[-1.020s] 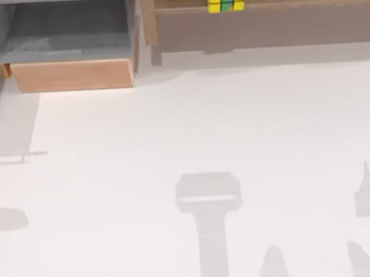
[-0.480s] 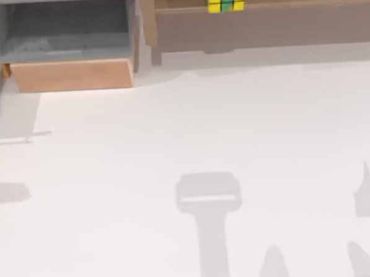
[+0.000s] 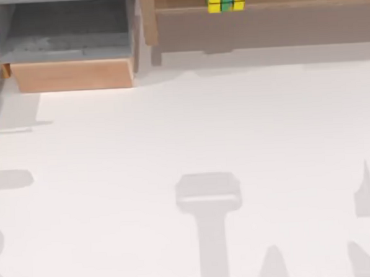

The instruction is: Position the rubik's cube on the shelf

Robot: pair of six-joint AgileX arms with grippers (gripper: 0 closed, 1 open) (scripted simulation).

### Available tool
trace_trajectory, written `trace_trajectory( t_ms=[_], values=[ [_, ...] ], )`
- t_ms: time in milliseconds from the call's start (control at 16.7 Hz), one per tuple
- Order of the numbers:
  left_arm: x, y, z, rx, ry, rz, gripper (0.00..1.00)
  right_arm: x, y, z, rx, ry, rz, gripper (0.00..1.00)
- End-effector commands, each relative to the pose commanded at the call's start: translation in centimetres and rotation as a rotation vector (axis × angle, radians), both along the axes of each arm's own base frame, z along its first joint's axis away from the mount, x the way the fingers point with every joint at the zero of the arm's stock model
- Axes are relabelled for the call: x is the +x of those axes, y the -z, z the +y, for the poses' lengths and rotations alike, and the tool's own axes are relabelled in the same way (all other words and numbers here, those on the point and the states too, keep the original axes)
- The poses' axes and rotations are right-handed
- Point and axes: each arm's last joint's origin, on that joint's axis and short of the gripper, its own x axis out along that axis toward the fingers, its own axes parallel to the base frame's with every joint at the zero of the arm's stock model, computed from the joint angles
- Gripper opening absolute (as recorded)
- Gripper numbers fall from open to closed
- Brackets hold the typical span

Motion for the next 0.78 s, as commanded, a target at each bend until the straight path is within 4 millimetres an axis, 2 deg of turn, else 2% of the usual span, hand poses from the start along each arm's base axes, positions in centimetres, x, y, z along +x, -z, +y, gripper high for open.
trace_trajectory(
  t_ms=[120,480,780],
  values=[
    [1.0,0.0,0.1,0.004,-0.002,-0.001,0.0,0.0,0.0,0.0,0.0,0.0,0.0,1.0],
    [6.0,0.0,-0.1,0.0,0.002,0.0,0.0,0.0,0.0,0.0,0.0,0.0,0.0,1.0],
    [6.1,0.0,0.1,-0.003,-0.004,0.003,0.0,0.0,0.0,0.0,0.0,0.0,0.0,1.0]
  ],
)
